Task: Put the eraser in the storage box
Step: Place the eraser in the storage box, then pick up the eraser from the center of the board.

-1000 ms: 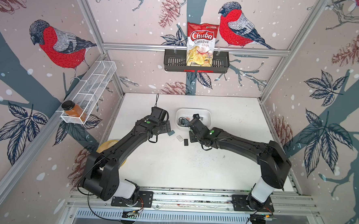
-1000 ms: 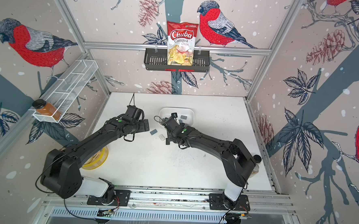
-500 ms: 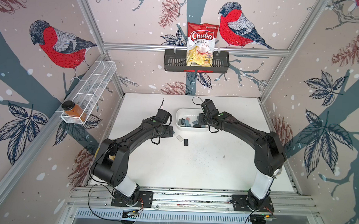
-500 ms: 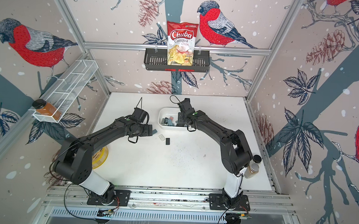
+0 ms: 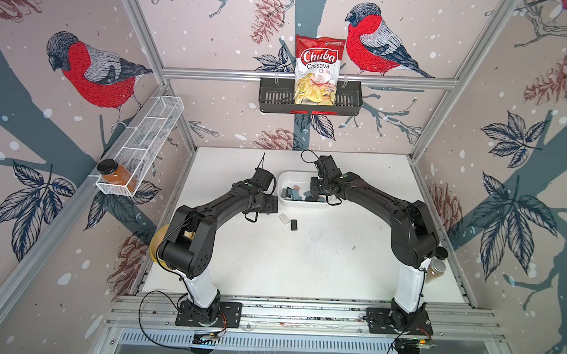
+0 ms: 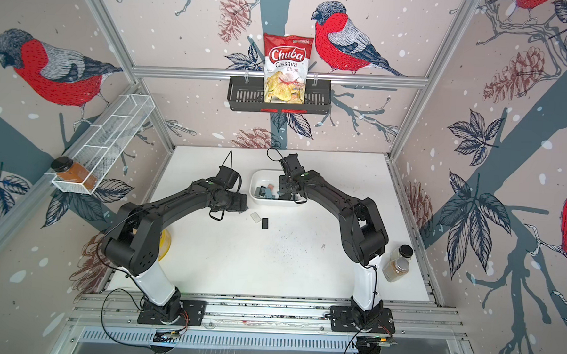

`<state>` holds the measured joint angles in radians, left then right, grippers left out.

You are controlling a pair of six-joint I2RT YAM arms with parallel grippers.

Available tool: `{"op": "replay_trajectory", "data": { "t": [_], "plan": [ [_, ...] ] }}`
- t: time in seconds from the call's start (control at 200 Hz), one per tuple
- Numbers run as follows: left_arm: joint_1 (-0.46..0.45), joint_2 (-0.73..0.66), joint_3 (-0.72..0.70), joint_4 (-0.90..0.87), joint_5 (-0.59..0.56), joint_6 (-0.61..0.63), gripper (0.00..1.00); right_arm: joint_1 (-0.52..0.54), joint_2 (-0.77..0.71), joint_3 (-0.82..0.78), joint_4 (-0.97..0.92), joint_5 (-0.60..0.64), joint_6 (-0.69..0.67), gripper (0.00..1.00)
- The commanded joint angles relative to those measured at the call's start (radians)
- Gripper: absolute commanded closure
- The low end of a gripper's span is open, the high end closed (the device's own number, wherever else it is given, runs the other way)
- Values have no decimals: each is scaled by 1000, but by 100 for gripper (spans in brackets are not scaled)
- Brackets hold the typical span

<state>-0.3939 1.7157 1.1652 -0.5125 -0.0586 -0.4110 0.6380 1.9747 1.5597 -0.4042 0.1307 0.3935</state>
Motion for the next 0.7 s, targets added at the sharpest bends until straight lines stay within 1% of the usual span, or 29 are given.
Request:
{"op": "replay_trajectory", "data": {
  "t": [0.0,0.115,0.205,0.26,0.475,0.545,0.601,0.696],
  "plan": [
    [1,3,3,29,-20,58,8,2,1,9,-1,-8,1,41],
    [1,30,25,34,-26,100,10,2,-1,8,6,-8,9,23],
    [0,59,42,40,-20,141,10,7,-14,-7,23,-7,19,7],
    [0,79,47,45,-4,167,10,10,-27,-25,43,-8,25,0],
    [0,115,23,97,61,273,10,12,-68,-78,86,-3,64,0],
    [-1,132,19,96,106,303,11,14,-79,-87,91,-2,73,1],
    [0,124,9,105,137,320,11,18,-88,-93,92,3,74,1],
    [3,107,-8,126,151,341,11,23,-104,-102,97,13,75,1]
  ]
}}
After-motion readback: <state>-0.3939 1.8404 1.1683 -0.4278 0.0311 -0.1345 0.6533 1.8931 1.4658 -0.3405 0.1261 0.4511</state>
